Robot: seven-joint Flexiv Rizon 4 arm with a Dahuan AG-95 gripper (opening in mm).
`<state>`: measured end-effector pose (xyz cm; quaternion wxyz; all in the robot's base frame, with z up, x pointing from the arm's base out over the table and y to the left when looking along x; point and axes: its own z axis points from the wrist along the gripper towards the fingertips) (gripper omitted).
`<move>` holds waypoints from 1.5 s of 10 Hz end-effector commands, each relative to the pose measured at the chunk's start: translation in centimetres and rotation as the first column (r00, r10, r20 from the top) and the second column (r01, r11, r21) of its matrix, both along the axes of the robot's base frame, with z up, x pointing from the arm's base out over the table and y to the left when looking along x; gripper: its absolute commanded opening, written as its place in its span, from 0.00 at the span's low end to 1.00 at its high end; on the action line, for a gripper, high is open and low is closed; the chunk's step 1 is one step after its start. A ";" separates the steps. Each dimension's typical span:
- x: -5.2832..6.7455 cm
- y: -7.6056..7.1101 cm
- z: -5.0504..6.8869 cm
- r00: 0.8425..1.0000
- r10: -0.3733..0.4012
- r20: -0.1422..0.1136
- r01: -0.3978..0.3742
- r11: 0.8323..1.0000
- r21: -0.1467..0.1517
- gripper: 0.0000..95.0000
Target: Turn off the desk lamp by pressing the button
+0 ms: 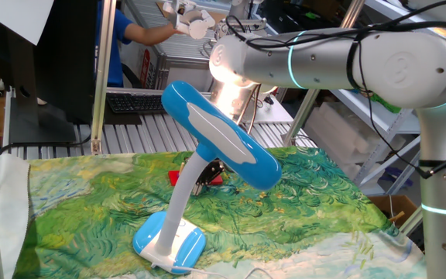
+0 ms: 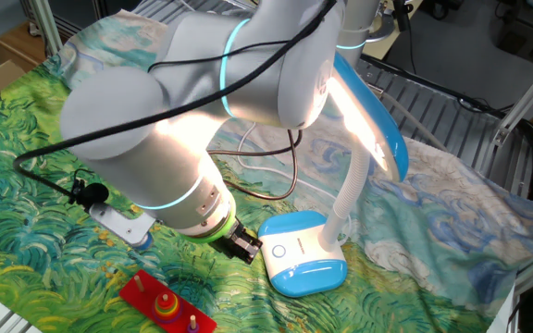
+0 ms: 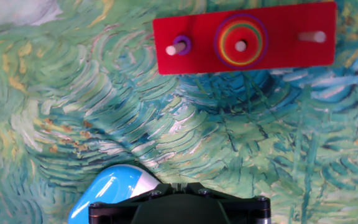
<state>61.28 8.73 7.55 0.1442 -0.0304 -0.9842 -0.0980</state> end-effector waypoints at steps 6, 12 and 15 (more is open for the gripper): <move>0.2 0.0 0.0 0.950 -0.283 -0.132 0.285 0.958 0.000 0.00; 0.2 0.0 0.0 1.000 0.007 -0.017 -0.005 0.996 0.088 0.00; 0.0 0.1 0.1 0.994 0.107 0.011 -0.108 0.988 0.115 0.00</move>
